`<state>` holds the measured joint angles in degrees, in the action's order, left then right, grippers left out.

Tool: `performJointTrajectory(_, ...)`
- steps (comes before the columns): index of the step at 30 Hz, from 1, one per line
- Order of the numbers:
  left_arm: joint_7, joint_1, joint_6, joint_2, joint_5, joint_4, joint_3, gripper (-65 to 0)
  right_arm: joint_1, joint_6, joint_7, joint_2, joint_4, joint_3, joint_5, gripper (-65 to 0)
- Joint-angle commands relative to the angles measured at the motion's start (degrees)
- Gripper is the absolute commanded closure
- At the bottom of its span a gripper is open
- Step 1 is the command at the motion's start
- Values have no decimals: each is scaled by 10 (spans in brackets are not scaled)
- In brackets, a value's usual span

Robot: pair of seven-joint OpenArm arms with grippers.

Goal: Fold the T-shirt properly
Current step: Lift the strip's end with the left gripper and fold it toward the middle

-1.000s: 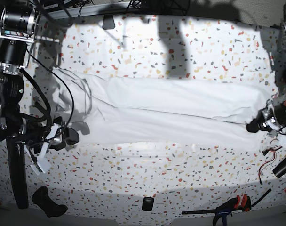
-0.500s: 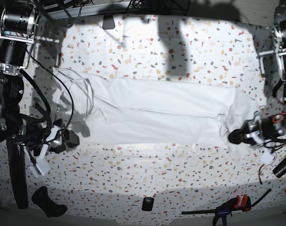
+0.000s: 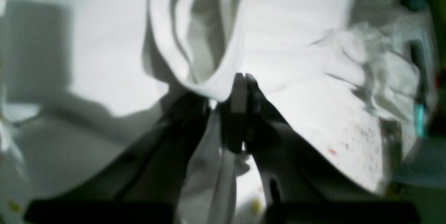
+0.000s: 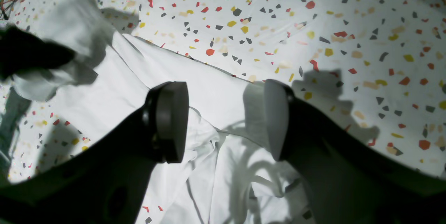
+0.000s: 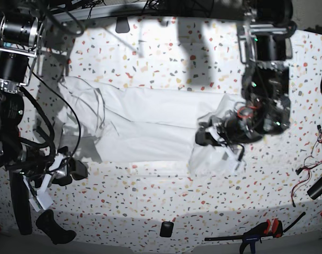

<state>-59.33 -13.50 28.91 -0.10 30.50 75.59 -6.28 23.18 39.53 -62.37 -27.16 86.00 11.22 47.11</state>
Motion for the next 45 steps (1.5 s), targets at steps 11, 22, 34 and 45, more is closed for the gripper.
performJointTrajectory(11, 61, 17, -5, 14, -24, 9, 0, 0, 16, 5, 2, -7, 10, 4, 16, -340)
performJointTrajectory(22, 44, 1, -4, 31, 36, 10, 0, 0, 16, 5, 2, -7, 10, 4, 16, -340)
performJointTrajectory(34, 59, 2, -2, 59, -5, 10, 0, 0, 16, 5, 2, -7, 10, 4, 16, -340)
performJointTrajectory(45, -11, 0, 13, 61, 215, 10, 9, -309, 16, 5, 2, 0, 10, 4, 15, -340)
